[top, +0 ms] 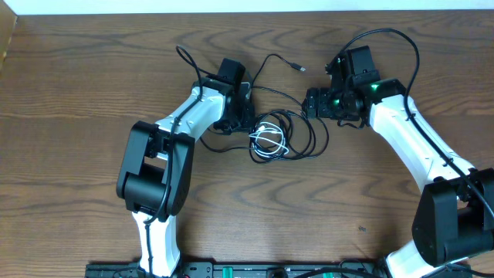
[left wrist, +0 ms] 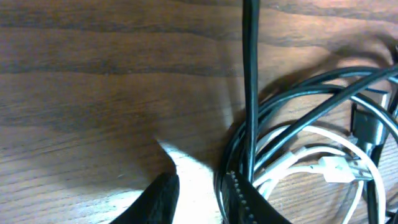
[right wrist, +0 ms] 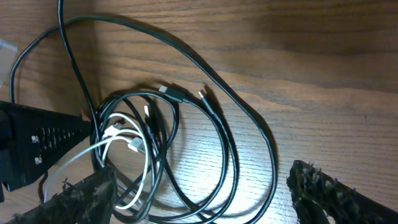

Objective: Untangle cables

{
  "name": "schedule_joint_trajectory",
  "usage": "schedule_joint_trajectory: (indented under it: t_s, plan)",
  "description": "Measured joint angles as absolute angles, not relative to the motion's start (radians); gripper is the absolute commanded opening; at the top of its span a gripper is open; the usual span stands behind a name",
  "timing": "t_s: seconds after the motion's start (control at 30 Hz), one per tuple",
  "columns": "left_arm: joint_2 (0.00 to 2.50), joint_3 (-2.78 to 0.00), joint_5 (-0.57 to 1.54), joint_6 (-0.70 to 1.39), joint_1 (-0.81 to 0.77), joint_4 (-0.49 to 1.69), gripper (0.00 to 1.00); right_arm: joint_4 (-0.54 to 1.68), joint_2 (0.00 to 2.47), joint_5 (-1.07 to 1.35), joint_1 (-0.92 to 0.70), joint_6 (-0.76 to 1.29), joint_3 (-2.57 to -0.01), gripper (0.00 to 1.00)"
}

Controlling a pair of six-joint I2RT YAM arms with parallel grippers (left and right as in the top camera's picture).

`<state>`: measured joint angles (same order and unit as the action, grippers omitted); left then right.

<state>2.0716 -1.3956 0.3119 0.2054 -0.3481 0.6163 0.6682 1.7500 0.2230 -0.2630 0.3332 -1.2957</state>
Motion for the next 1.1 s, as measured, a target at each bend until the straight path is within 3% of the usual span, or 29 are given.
schedule_joint_trajectory:
  t_s: [0.17,0.23,0.67,0.77,1.1]
  plan:
    - [2.063,-1.396,0.316,0.209,-0.355,0.617,0.52,0.668,1.750,0.221,-0.263,0.333,-1.296,0.85]
    - [2.061,-1.396,0.315,0.209,-0.356,0.617,0.54,0.668,1.750,0.220,-0.263,0.333,-1.296,0.85]
    - [2.059,-1.388,0.286,0.208,-0.360,0.613,0.52,0.673,1.750,0.220,-0.263,0.333,-1.296,0.85]
    - [2.059,-1.388,0.282,0.208,-0.361,0.612,0.44,0.674,1.750,0.220,-0.263,0.333,-1.296,0.85]
    - [2.049,-1.367,0.225,0.206,-0.405,0.586,0.43,0.676,1.750,0.220,-0.263,0.333,-1.296,0.86]
